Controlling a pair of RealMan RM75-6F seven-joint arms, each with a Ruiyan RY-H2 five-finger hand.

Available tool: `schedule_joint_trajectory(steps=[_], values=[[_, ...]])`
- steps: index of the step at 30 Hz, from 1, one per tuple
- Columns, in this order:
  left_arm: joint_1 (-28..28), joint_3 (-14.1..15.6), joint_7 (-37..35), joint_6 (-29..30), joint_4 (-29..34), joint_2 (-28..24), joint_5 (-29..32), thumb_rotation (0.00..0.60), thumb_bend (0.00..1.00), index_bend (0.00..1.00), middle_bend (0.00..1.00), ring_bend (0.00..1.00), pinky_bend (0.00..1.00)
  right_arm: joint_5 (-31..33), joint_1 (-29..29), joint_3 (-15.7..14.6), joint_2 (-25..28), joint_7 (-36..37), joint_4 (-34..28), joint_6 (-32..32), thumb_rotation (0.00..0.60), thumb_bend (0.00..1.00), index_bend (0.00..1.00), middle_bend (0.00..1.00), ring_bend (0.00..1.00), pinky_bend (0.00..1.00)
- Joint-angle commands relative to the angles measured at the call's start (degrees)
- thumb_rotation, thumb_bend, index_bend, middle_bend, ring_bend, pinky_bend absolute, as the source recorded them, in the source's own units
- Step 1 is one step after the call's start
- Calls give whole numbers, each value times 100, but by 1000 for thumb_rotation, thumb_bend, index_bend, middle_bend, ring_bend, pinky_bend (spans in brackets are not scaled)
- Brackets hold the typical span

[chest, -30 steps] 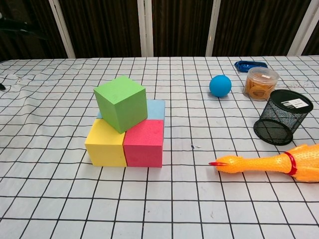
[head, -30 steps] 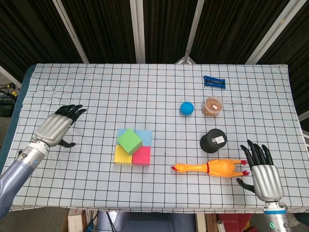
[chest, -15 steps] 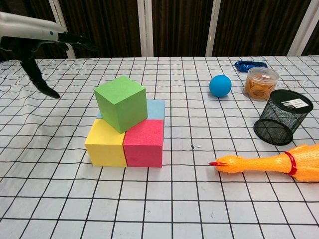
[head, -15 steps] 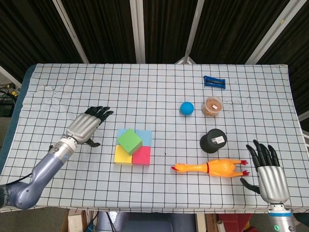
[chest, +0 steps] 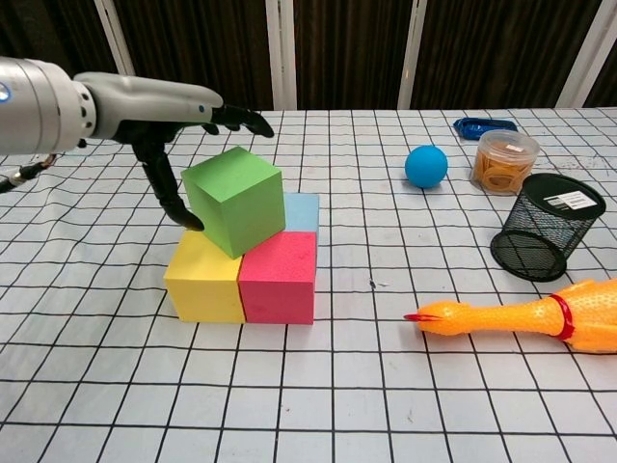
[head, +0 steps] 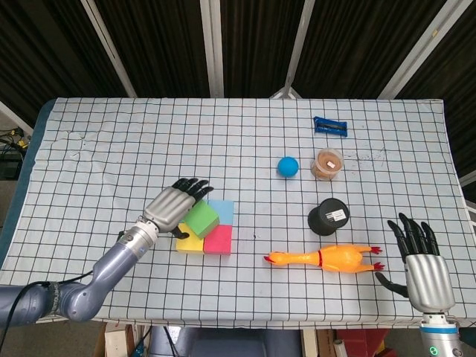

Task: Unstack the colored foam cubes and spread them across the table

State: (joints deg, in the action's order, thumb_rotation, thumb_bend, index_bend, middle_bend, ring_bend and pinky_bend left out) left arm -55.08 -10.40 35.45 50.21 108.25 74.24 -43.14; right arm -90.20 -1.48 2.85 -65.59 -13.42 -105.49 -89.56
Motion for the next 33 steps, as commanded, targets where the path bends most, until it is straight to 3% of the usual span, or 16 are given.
schedule_joint_trajectory(steps=[1,6,11,15,23,33], values=[[-162,44,75,129,-110,346,107,600,88,16,14,4,89,-3,11,7,28,52,5,-21,600,40,113,0,64,0],[-214,38,24,425,-214,750,49,600,193,130,195,170,196,2,18,29,56,151,36,-49,600,39,113,0,64,0],[-163,-21,-19,828,-200,863,-206,600,310,343,432,389,406,-18,25,34,70,215,58,-70,600,40,113,0,64,0],[-37,-79,-121,1193,-167,820,-542,600,345,392,506,479,486,-16,23,32,79,232,63,-59,600,40,113,0,64,0],[285,-36,-225,1673,-288,365,-1116,600,345,392,517,510,512,-50,-1,-6,68,208,34,16,600,40,113,0,64,0],[827,483,-368,1962,-1194,-269,-2088,600,313,377,492,499,497,48,-43,13,48,174,25,124,600,39,113,0,64,0]])
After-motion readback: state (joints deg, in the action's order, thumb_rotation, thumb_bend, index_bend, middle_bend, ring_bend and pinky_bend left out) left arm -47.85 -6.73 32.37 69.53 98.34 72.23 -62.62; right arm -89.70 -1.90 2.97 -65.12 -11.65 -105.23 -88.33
